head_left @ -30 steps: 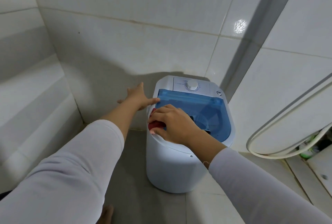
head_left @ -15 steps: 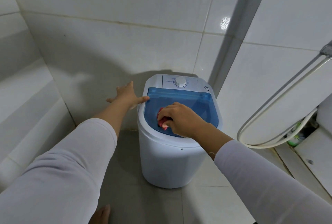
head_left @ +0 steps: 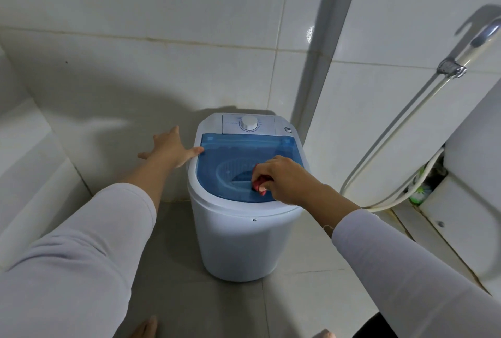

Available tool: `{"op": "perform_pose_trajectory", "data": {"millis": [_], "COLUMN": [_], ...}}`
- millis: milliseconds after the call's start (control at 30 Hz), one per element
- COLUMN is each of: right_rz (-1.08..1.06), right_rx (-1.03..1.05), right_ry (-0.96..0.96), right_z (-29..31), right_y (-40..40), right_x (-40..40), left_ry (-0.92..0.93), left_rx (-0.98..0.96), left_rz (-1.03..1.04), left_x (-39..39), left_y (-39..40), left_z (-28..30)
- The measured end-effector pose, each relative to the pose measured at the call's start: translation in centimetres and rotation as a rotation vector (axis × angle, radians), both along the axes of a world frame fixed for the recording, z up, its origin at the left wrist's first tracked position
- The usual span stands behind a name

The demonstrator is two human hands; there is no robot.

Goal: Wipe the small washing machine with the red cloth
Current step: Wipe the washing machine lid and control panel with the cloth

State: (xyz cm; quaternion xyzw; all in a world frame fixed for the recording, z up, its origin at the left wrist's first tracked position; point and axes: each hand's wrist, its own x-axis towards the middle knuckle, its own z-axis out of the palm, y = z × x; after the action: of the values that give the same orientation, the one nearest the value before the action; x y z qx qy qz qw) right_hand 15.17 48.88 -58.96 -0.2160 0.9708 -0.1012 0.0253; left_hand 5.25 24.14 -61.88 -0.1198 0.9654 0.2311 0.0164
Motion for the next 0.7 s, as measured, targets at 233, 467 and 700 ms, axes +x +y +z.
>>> {"op": "perform_pose_trajectory", "data": {"millis": [233,467,700], "right_rz": [-0.056,-0.108,-0.187], "right_rx": [-0.077,-0.124,-0.110], "right_ry": [-0.023,-0.041,-0.032], "right_z": [-0.2,0.0,0.1], "right_y": [1.7,3.9,5.2], "right_x": [0.4,0.6,1.1], "left_ry": [-0.013,-0.014,0.008], "left_rx": [-0.010,-0.032,-0.047], "left_rz": [0.007,0.004,0.014], "left_x": [-0.1,0.4,0.7], "left_y": [0.1,0.3,0.6], "left_z": [-0.2,0.0,0.0]}}
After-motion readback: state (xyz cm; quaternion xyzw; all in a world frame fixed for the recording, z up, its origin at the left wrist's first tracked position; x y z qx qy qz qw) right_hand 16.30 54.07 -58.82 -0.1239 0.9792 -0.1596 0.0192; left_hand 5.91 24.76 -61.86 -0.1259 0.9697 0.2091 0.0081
